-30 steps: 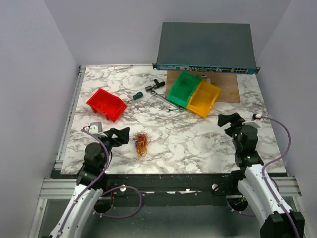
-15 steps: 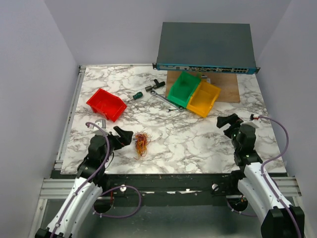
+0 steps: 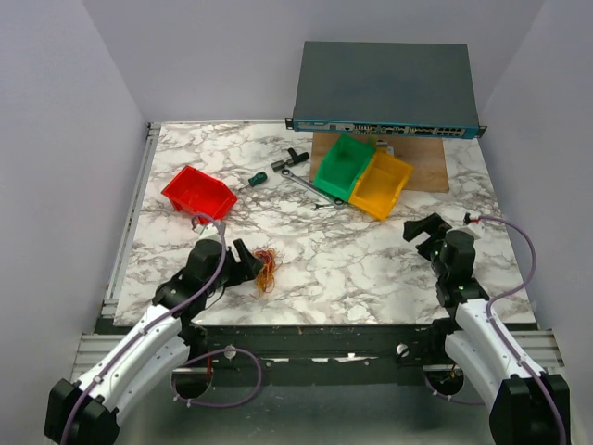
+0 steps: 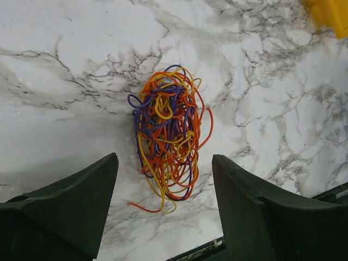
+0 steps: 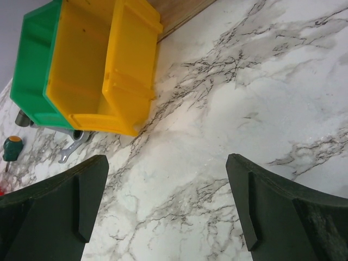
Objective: Untangle the cables
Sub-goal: Untie the cable.
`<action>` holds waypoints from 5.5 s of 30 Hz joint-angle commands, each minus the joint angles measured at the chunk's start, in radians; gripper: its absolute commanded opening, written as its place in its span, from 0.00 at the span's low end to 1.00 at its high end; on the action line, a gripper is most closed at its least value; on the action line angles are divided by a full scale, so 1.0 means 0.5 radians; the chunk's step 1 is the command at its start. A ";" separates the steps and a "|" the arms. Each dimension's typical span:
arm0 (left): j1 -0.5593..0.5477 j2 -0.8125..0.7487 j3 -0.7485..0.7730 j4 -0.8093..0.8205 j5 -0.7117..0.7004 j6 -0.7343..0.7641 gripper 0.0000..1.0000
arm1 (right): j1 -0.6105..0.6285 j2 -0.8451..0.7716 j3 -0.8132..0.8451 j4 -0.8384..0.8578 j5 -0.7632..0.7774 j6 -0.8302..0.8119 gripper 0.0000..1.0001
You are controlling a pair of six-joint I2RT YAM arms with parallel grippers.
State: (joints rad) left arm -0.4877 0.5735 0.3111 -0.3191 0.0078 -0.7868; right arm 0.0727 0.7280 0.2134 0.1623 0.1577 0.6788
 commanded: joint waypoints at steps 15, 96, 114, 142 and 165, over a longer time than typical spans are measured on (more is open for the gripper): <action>-0.035 0.783 0.291 0.572 0.377 0.382 0.00 | 0.003 0.126 0.008 0.267 -0.554 -0.158 0.96; -0.014 0.224 -0.244 1.402 0.358 0.644 0.93 | 1.028 1.352 0.555 0.813 -0.073 -0.362 0.01; -0.111 1.819 0.682 1.371 1.054 0.437 0.77 | 1.029 1.595 0.670 0.828 -0.864 -0.520 0.64; -0.037 2.019 0.882 1.098 0.837 0.504 0.00 | 1.036 1.359 0.551 0.759 -0.369 -0.420 0.01; 0.218 1.687 0.409 1.725 1.048 0.320 0.00 | 1.033 0.990 0.302 0.929 -0.189 -0.496 0.69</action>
State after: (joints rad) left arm -0.3687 1.3231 0.4587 0.4603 0.3401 -0.6178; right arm 0.5869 1.1427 0.3687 0.4248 0.4721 0.5758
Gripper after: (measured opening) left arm 0.022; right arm 0.574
